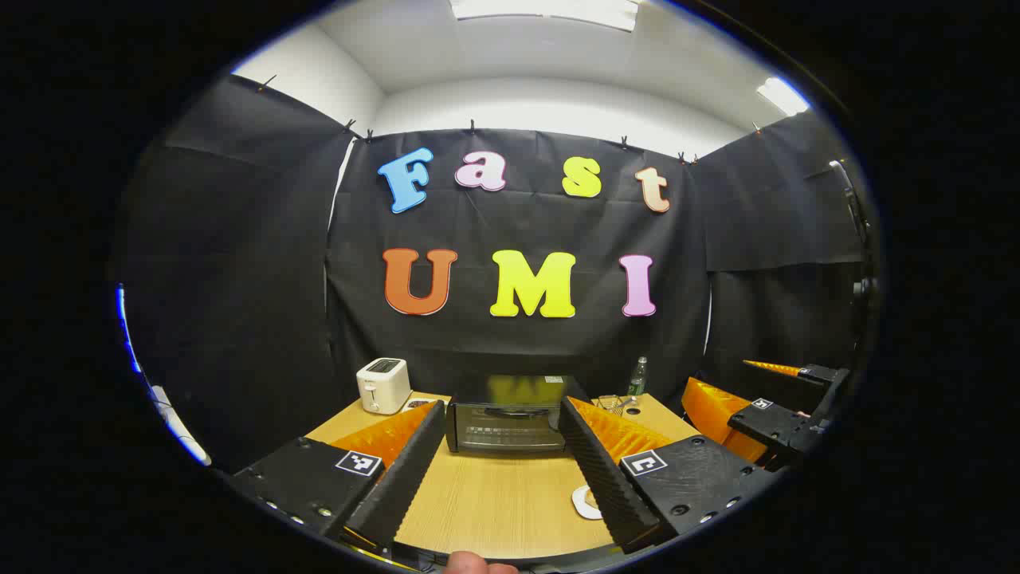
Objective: Open the electric oven with the left hand, put the food in, and close the electric oven.
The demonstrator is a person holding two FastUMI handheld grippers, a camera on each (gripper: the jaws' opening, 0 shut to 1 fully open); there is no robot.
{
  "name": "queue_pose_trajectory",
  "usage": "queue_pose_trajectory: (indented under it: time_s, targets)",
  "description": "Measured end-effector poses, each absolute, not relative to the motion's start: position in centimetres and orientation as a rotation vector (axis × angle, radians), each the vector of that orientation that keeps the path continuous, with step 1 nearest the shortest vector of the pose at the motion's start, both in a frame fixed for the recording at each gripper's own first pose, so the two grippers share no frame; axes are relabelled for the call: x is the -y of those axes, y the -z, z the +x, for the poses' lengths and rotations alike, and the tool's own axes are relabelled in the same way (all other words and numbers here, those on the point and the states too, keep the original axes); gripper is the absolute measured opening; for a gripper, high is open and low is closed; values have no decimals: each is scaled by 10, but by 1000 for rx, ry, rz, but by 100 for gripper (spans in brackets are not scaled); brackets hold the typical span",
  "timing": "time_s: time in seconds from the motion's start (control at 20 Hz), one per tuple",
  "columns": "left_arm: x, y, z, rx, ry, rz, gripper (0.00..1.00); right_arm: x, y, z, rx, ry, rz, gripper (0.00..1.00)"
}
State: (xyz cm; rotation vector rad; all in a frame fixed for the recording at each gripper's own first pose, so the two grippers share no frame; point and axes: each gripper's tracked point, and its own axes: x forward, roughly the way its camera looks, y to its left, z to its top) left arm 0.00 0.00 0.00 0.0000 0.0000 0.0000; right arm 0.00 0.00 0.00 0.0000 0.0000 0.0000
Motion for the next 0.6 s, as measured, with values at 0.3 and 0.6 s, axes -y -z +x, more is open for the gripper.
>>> queue_pose_trajectory:
  time_s: [0.3, 0.6]
  targets:
    - [0, 3, 3, 4, 8, 0, 93, 0, 2, 3, -6, 9, -4, 98]
    - [-8, 7, 7, 2, -18, -16, 93, -1, 1, 7, -2, 12, -3, 99]
